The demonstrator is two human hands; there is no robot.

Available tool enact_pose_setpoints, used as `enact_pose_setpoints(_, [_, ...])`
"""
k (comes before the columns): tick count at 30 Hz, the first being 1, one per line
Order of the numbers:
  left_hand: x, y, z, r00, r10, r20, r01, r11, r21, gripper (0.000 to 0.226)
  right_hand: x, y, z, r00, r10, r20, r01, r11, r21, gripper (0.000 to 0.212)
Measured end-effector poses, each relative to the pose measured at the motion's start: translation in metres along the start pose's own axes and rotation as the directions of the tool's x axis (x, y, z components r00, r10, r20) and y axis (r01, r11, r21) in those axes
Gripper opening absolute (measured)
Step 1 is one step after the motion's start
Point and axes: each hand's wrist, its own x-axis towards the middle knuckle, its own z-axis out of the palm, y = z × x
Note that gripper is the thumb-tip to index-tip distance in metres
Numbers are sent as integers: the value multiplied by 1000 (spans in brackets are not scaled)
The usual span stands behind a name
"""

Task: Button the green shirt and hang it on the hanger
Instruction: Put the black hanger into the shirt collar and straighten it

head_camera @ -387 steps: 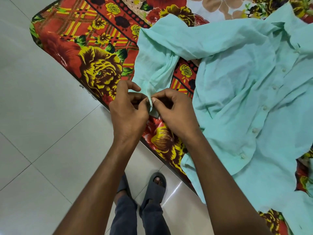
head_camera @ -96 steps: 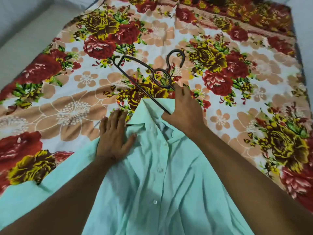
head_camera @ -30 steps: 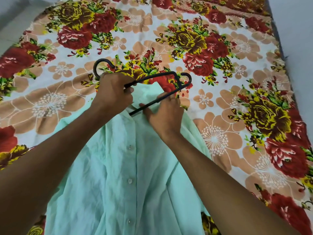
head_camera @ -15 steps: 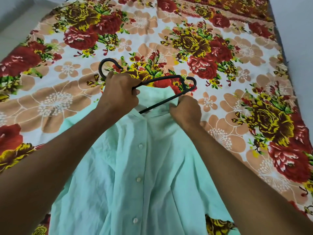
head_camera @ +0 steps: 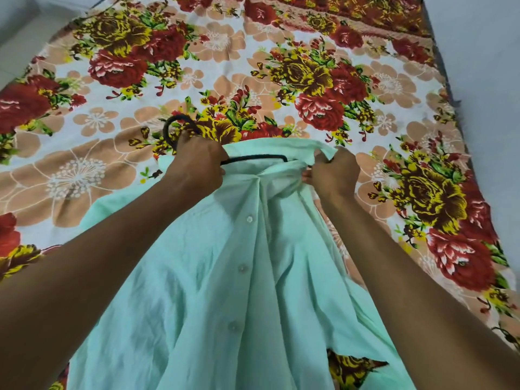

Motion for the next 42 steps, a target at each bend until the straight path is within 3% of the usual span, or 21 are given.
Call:
enact_pose_setpoints(2, [0,11,8,997,66,33,-65,998,-22,13,-9,-10,0,967,-254,14,252,949,-187,15])
enact_pose_setpoints(4, [3,23,14,988,145,55,-143,989,-35,18,-18,-21,2,894,-368,257,426,875,-229,19])
enact_pose_setpoints(6, [12,28,18,979,201,30,-201,980,-13,16,-28,-30,7,739,-323,591,538,811,-231,27])
enact_pose_setpoints(7, [17,29,19,976,219,0,-219,976,-12,13,-33,-31,9,664,-285,691,579,781,-234,28])
enact_pose_setpoints(10, [34,24,21,970,242,-27,-243,969,-37,12,-35,-23,5,585,-202,786,631,722,-284,33])
enact_pose_setpoints(12, [38,19,25,962,269,-39,-270,962,-29,25,-32,-14,-1,518,-168,839,666,694,-273,39])
enact_pose_setpoints(13, [36,15,28,959,273,-80,-277,959,-56,37,-31,-12,-3,518,-193,833,667,700,-253,41])
enact_pose_setpoints(15, [23,5,34,949,232,-214,-260,959,-114,52,-24,-12,-1,635,-307,709,610,763,-215,44])
enact_pose_setpoints(17, [4,-9,48,925,117,-362,-194,964,-184,45,-11,-13,5,745,-393,539,564,803,-194,38])
enact_pose_setpoints(18, [-7,-15,58,920,56,-388,-150,965,-215,41,-6,-16,11,763,-415,497,563,804,-194,35])
enact_pose_setpoints(21, [-38,-25,90,947,-20,-320,-62,968,-243,57,11,-26,40,732,-462,500,613,767,-190,25])
enact_pose_setpoints(24, [-54,-28,117,960,9,-281,-76,971,-228,71,20,-34,78,703,-397,589,605,770,-203,44])
enact_pose_setpoints(29, [-56,-32,130,948,-7,-319,-65,975,-214,54,31,-38,129,723,-252,644,609,672,-421,63])
enact_pose_setpoints(32, [-57,-33,129,938,-21,-345,-52,978,-203,48,40,-40,146,786,-205,584,520,731,-443,50])
enact_pose_setpoints(35, [-57,-33,128,934,-41,-355,-31,980,-195,54,53,-48,153,817,-200,541,439,824,-359,29])
enact_pose_setpoints(39, [-55,-33,126,947,-40,-318,-18,984,-177,66,86,-59,143,898,-221,381,352,879,-321,22])
enact_pose_setpoints(42, [-56,-34,125,953,-51,-299,-1,985,-170,65,95,-58,137,910,-179,374,319,879,-353,21])
